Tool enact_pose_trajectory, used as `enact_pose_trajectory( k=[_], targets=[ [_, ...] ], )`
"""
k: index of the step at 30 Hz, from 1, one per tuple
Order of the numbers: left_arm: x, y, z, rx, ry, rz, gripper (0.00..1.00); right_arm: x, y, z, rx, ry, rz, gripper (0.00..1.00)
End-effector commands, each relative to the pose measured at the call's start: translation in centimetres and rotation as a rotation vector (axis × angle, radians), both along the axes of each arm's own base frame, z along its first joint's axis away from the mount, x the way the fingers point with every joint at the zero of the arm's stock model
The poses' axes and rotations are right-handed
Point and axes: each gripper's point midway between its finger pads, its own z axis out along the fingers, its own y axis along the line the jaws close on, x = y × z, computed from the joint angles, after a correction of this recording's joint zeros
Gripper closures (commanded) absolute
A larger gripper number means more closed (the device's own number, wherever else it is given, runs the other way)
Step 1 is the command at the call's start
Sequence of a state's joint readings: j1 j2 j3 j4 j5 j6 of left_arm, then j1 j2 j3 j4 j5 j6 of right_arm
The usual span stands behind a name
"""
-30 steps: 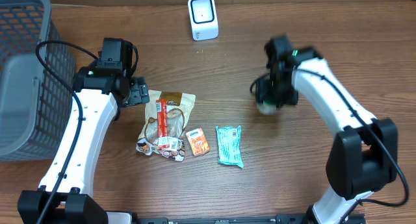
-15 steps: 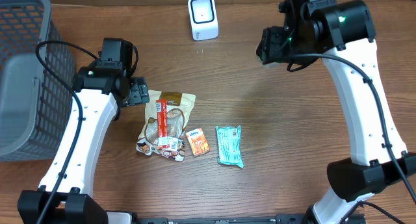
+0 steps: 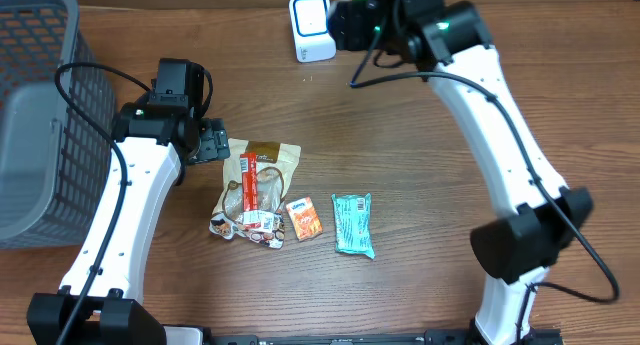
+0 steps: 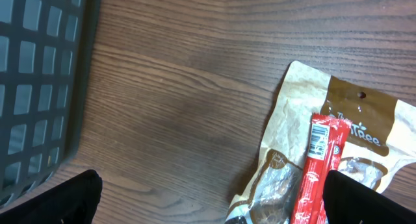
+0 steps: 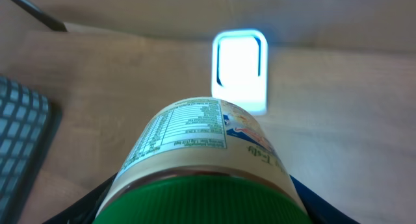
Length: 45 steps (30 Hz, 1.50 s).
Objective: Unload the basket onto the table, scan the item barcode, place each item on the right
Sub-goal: 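Carry the bottle with the right gripper to the white barcode scanner, then hold the bottle label in front of the scanner with the right gripper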
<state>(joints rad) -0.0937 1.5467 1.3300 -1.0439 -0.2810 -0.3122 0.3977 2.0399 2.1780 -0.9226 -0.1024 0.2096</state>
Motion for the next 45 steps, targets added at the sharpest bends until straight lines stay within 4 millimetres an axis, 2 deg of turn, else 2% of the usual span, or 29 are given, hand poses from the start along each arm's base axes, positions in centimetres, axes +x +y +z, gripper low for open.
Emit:
enact_pose_trajectory(
  k=[1,5,8,13,18,23,32,40,45],
  targets=[
    [0.1,0.2,0.0,0.010,0.001,0.004,0.00,2.6,1.1,-0.4,0.022,-0.068,0.005,0.74],
    [0.1,0.2,0.0,0.010,0.001,0.004,0.00,6.0,2.5,-2.3,0.051,-0.140,0.004,0.84],
    [0.1,0.2,0.0,0.010,0.001,0.004,0.00,7.8,3.2,-3.7,0.075,-0.169,-0.003,0.89],
    [0.1,0.2,0.0,0.010,0.001,0.004,0.00,10.9,4.5,-7.3,0.136,-0.204,-0.032,0.96],
    [0.1,0.2,0.0,0.010,0.001,0.004,0.00,13.4,5.3,-9.7,0.162,-0.283,-0.043,0.96],
    [0.1,0.2,0.0,0.010,0.001,0.004,0.00,15.5,4.8,-10.6,0.164,-0.381,-0.106,0.96],
    [0.1,0.2,0.0,0.010,0.001,0.004,0.00,17.3,4.5,-9.8,0.196,-0.521,-0.157,0.96],
    [0.1,0.2,0.0,0.010,0.001,0.004,0.00,18.1,4.1,-12.5,0.183,-0.533,-0.194,0.96],
    [0.1,0.2,0.0,0.010,0.001,0.004,0.00,18.2,4.2,-13.2,0.180,-0.536,-0.193,0.96]
  ],
)
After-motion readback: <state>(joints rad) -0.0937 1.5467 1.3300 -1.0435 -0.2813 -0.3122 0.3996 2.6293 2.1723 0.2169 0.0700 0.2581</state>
